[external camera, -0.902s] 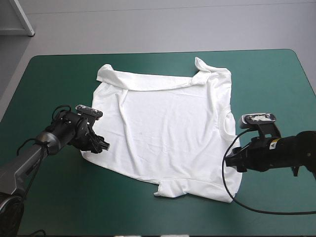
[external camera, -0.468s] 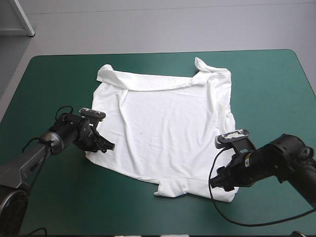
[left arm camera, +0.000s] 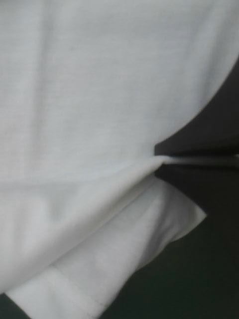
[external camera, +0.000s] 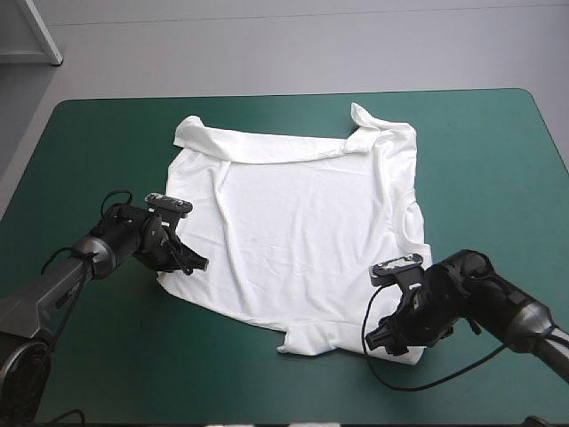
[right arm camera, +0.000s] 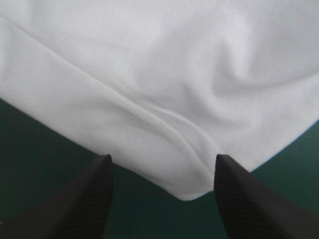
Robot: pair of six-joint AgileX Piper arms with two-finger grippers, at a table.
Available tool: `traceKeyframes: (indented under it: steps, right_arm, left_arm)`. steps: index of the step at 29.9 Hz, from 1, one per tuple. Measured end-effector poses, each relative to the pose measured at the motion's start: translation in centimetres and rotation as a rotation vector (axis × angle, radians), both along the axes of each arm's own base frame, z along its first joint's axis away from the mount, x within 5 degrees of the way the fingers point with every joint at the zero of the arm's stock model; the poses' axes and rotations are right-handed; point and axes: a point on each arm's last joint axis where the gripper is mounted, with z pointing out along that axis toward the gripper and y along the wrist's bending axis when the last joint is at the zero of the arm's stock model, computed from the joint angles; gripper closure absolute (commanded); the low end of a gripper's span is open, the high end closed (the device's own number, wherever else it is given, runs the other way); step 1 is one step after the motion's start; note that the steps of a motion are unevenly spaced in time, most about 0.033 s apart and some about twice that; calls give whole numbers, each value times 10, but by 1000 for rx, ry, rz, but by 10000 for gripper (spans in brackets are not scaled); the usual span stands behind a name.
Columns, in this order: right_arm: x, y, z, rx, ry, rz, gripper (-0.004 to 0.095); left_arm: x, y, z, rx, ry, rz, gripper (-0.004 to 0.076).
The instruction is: Fold the cloth
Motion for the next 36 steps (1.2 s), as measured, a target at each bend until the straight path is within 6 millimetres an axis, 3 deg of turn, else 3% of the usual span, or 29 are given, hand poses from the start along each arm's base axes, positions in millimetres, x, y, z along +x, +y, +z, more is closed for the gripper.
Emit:
traceKeyframes:
  steps: [4,7,18,27,30,36]
  right_arm:
    - [3,2,-19,-20,23,10,360]
    - [4,3,-26,-22,29,11,435]
    - [2,-5,-42,-64,-27,45,928]
    - [2,-4,-33,-20,-80,42,925]
    - [12,4,-20,51,-157,20,925]
    - [33,13,52,136,-391,34,925]
  left_arm:
    - [0,0,0,1,3,0,703]
    - [0,0,0,1,3,-1,703]
    - [0,0,-1,1,2,-2,703]
    - [1,0,11,-2,-29,-3,703]
    - [4,1,31,2,-56,0,703]
    - [14,-1,121,-31,-249,-7,703]
